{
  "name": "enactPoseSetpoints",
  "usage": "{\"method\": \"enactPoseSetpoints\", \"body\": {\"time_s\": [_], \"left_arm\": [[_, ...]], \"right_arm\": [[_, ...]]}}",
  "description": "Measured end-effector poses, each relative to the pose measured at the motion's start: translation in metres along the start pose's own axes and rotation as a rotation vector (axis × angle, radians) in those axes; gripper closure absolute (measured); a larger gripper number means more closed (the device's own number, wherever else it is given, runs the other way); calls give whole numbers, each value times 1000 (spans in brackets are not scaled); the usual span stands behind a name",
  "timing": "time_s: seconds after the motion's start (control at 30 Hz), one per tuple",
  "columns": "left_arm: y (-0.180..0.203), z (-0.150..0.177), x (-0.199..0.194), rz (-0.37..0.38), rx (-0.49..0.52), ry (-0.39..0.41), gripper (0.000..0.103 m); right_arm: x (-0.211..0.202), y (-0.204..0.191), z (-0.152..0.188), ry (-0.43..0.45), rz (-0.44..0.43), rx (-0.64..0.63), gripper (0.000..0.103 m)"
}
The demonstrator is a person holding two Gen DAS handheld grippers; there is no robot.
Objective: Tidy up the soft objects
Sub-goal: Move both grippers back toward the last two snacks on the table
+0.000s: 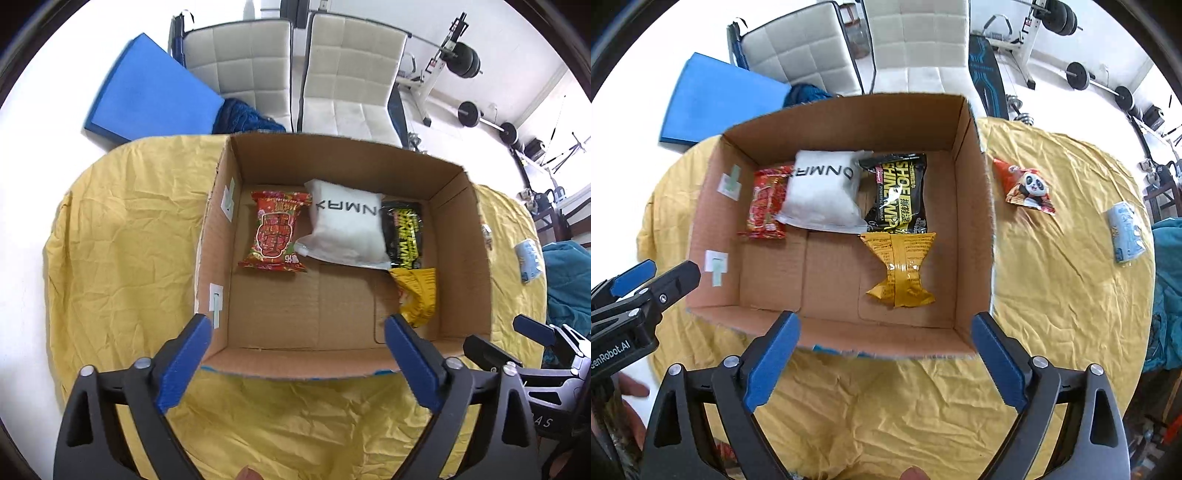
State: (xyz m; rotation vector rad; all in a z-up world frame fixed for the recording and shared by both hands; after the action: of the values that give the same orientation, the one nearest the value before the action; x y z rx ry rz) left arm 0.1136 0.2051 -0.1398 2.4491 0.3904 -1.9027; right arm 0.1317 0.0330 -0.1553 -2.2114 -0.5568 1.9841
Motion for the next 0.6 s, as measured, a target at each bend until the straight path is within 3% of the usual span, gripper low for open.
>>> {"method": "enactPoseSetpoints", "body": {"time_s": [0.2, 0.4, 0.6], "left_arm": [[5, 8, -37, -5, -18, 67, 1], [23, 11, -64, 16, -33, 96, 1], [75, 7, -83, 32, 6, 113, 1]], "right_arm": [[-36, -7, 12, 40, -48, -17, 0], [-69, 2, 17, 79, -85, -23, 0], [-95, 52, 17, 112, -92, 44, 0]]}}
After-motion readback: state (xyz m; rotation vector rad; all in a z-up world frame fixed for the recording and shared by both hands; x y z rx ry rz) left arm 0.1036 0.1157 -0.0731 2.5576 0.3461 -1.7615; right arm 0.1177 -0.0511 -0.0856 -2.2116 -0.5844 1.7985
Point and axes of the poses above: each gripper's, at about its wrist camera, not at the fingertips, and x roughly the way its jaws point, y to its right, z to its underside, the point moved 7 cm from there along x, roughly the way its jaws point, and after that the axes turned 14 degrees about -z, right-handed, at the moved point
